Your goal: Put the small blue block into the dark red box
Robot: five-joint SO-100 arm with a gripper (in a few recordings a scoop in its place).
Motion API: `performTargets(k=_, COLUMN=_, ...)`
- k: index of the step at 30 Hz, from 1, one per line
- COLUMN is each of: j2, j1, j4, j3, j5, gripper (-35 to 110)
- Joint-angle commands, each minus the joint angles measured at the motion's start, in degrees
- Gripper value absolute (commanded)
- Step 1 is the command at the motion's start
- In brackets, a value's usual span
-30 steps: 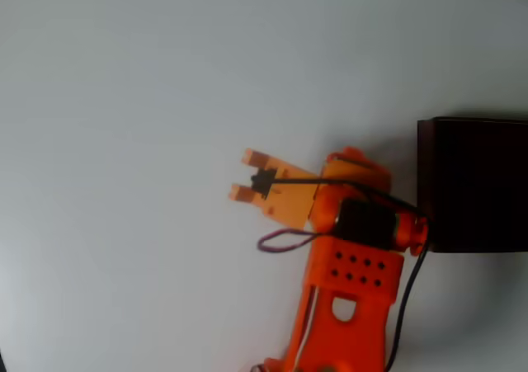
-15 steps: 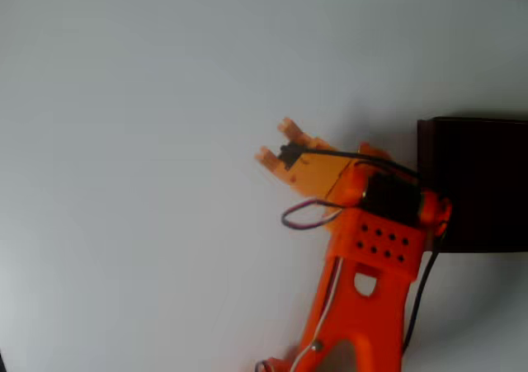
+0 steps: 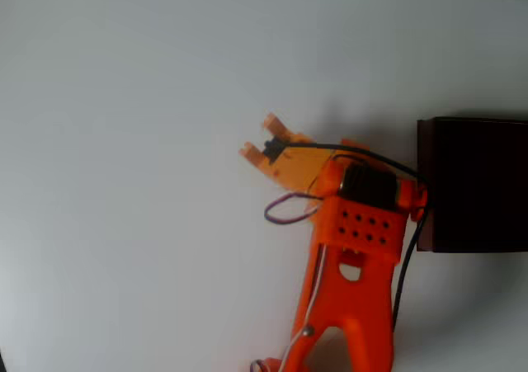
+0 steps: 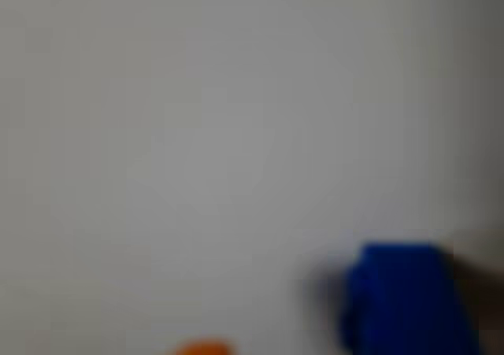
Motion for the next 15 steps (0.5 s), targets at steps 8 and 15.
performTargets(k=8, j2=-2.29, j1=0.53, j4=-1.85, j3=-0.18, j5=-0.09, gripper=28)
performTargets(k=15, j2=-2.81, j1=1.49, j4=-2.64, j3=0.18, j5=-0.97, gripper=26)
